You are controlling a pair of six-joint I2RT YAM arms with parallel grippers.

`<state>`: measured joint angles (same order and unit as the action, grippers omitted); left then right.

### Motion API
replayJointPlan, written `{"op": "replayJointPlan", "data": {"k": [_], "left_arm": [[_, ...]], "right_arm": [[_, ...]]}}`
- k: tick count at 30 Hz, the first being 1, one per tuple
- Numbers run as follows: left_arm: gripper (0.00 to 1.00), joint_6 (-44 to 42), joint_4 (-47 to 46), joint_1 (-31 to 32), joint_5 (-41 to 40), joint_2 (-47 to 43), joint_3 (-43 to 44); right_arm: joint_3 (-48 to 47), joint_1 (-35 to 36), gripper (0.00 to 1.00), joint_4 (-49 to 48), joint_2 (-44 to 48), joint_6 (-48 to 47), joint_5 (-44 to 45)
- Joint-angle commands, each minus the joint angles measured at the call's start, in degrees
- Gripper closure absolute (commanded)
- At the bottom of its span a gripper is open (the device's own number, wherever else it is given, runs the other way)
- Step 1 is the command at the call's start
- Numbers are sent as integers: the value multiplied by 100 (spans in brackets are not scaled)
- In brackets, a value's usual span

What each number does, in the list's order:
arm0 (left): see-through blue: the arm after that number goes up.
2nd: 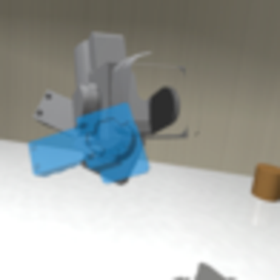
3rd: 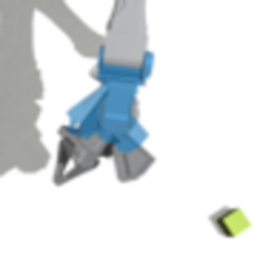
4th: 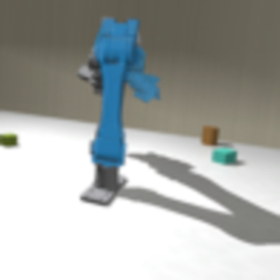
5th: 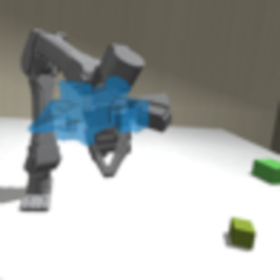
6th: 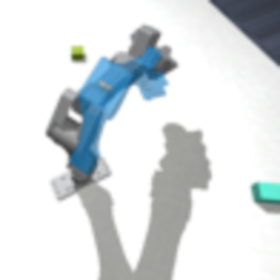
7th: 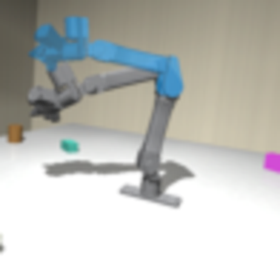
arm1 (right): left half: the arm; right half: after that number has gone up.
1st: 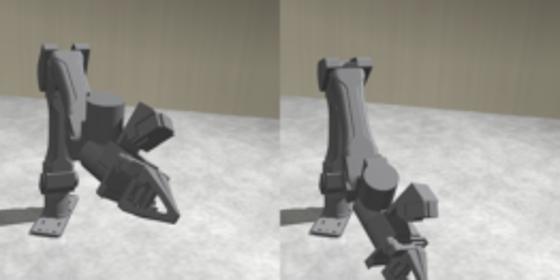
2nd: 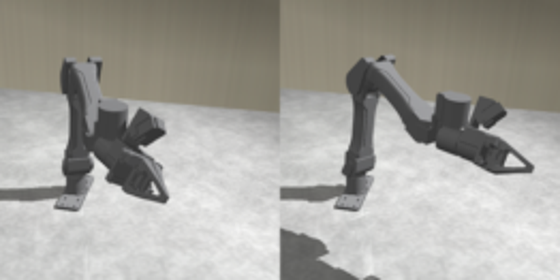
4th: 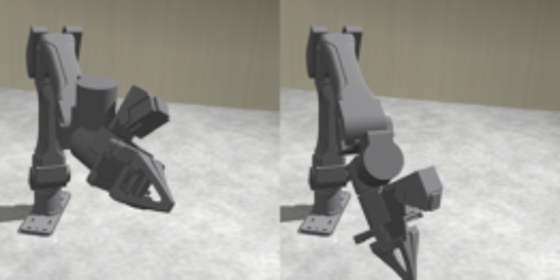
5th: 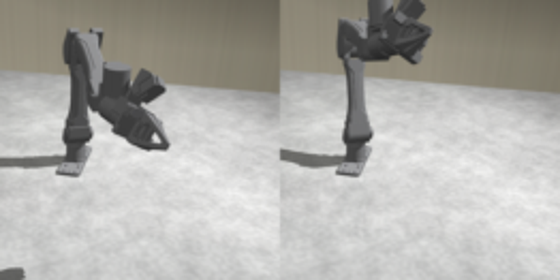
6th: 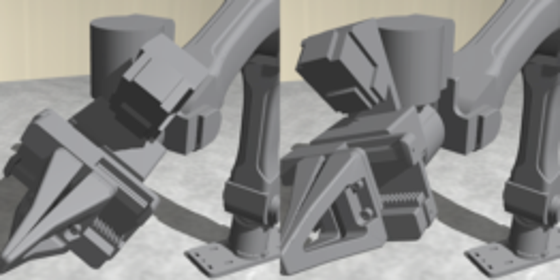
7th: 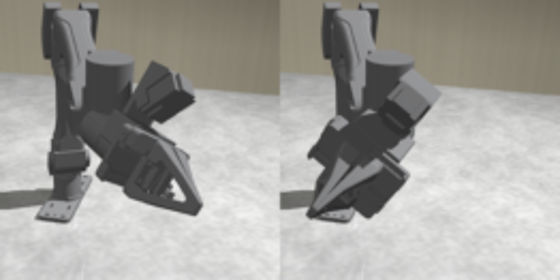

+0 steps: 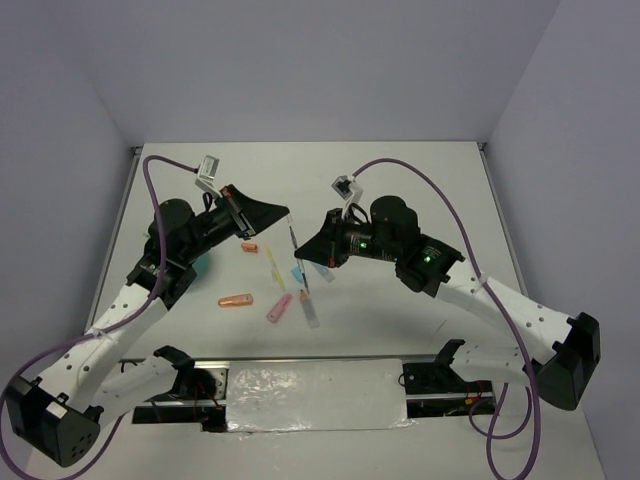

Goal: Sort the stationery into containers
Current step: Close the pen cap on the pen.

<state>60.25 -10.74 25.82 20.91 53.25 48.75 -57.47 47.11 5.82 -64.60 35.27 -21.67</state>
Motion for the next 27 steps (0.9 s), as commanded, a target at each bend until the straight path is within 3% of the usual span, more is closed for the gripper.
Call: {"op": "replayJointPlan", "data": {"k": [1,27], "left_arm": [[100,-48,-262,37,107,-113,47],[100,-356,221,54,98,-333,-147]], "right_arm": [[-317,44,100,-64,-27,-90,57],[-721,35,100,77,-158,-222,120]]}}
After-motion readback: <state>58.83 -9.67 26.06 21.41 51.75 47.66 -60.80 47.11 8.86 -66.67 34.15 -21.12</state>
